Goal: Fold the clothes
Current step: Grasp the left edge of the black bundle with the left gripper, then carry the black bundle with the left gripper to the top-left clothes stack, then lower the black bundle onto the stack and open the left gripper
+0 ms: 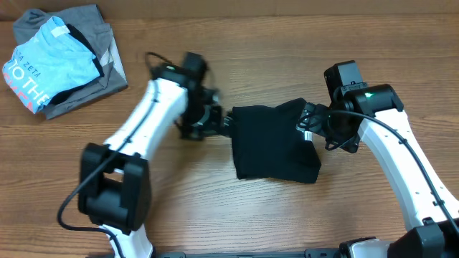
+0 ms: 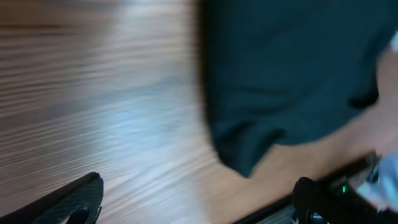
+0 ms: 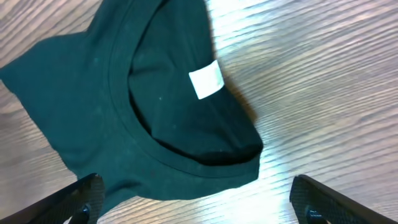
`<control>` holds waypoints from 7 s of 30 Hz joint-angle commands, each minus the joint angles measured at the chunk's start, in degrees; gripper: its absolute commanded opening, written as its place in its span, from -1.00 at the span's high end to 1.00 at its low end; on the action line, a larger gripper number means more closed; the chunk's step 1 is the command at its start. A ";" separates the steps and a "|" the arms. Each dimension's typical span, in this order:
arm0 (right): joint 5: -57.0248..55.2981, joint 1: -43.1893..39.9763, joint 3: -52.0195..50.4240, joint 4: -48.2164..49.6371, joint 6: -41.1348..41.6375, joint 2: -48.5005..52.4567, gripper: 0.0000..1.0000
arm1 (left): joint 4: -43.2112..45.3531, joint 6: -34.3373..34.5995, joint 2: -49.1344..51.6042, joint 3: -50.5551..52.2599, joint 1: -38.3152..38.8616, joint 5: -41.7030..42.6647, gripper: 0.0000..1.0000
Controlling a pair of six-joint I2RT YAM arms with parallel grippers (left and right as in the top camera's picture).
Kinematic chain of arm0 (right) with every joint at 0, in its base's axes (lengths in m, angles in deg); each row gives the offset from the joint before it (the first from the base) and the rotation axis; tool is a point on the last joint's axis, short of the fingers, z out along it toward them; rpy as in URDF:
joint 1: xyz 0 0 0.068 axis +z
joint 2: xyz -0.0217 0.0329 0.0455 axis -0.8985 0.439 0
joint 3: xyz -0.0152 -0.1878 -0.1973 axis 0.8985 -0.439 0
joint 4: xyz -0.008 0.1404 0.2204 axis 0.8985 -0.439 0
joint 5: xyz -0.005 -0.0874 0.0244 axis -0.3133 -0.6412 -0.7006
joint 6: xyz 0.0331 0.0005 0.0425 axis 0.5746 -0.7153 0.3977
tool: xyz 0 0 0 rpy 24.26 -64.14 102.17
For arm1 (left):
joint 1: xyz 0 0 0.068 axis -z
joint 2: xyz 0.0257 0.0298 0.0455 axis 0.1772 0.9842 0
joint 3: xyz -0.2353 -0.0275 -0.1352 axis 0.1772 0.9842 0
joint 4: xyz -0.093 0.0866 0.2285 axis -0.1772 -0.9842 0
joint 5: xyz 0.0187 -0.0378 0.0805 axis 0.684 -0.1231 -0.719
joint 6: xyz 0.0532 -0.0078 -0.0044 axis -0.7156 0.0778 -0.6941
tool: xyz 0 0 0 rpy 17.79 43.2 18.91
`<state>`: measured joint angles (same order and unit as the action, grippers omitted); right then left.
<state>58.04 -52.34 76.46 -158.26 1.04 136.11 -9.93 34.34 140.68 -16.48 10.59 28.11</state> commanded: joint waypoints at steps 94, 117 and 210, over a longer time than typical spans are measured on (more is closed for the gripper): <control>2.32 -0.09 -3.43 7.04 -1.55 1.44 -0.86 | 16.76 -4.02 13.44 11.04 1.07 6.78 -0.19; 4.24 -0.09 -3.43 6.56 -1.57 1.44 -0.86 | 14.91 -4.59 14.21 -0.13 -9.68 -12.48 0.92; 4.20 -0.09 -3.43 -0.09 -1.99 1.44 -0.82 | 6.67 5.35 14.38 -48.96 -52.24 -28.65 0.13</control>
<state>61.91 -52.34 73.14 -158.59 -0.53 137.38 -3.55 37.49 160.90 -64.30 -41.80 -1.79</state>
